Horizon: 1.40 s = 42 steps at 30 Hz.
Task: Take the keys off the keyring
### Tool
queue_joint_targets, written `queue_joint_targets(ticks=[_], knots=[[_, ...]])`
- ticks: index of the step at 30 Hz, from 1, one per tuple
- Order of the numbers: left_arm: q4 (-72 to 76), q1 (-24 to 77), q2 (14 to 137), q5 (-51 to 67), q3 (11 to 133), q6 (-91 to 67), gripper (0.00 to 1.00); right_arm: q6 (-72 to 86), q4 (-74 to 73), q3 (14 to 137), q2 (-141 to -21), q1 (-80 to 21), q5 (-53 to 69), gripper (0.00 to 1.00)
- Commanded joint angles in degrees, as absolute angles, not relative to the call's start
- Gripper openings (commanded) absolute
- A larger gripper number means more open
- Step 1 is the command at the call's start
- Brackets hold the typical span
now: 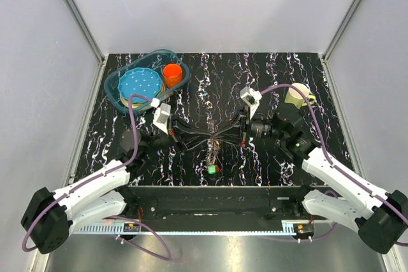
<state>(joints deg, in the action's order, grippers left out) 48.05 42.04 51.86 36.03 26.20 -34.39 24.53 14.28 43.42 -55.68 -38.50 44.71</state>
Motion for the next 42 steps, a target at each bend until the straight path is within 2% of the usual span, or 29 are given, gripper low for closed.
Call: queue_joint_targets(ticks=[1,3,8,10,11,13,14,15,17,24,33,38,42], knots=[[55.72,42.19,52.73,37.7,27.95,-34.98,0.0,25.31,21.61,42.98,-56.42,-38.23,46.49,0.11],[55.37,42.19,53.0,37.88,28.21,-35.16,0.0,25.14,21.8,42.72,-56.16,-38.32,46.67,0.0],[46.7,42.19,52.65,35.69,30.14,-31.31,0.01,20.41,16.89,42.8,-52.74,-38.41,45.79,0.0],[38.78,42.19,52.03,33.5,31.81,-29.1,0.1,18.12,8.93,44.81,-52.47,-38.32,45.88,0.0],[34.84,42.19,50.9,32.7,32.16,-27.0,0.23,15.67,5.83,47.43,-52.73,-38.32,46.57,0.0],[31.74,42.19,49.75,30.07,32.96,-25.15,0.33,13.02,-3.37,50.17,-53.69,-38.41,47.46,0.0],[28.42,42.19,48.7,29.01,33.31,-23.31,0.44,10.4,-6.21,52.62,-53.7,-38.41,47.81,0.0],[26.65,42.19,48.34,26.83,34.35,-22.33,0.48,8.63,-12.77,54.04,-54.14,-38.32,47.9,0.0],[21.22,42.27,48.08,26.28,35.76,-19.18,0.52,4.16,-18.96,59.03,-54.84,-38.41,47.64,0.0],[9.5,42.19,50.89,38.03,43.41,-12.92,0.54,-1.58,-39.79,71.09,-63.7,-38.32,53.96,0.0],[0.27,42.19,56.86,50.61,50.62,-13.71,0.51,-10.2,-53.17,79.1,-68.56,-38.32,54.32,0.0],[10.44,42.19,62.21,55.63,48.78,-23.89,0.45,-10.02,-53.61,78.84,-69.17,-38.41,54.67,0.0],[12.39,42.19,65.47,57.39,49.66,-28.21,0.41,-10.46,-54.31,79.28,-70.22,-38.32,54.23,0.0]])
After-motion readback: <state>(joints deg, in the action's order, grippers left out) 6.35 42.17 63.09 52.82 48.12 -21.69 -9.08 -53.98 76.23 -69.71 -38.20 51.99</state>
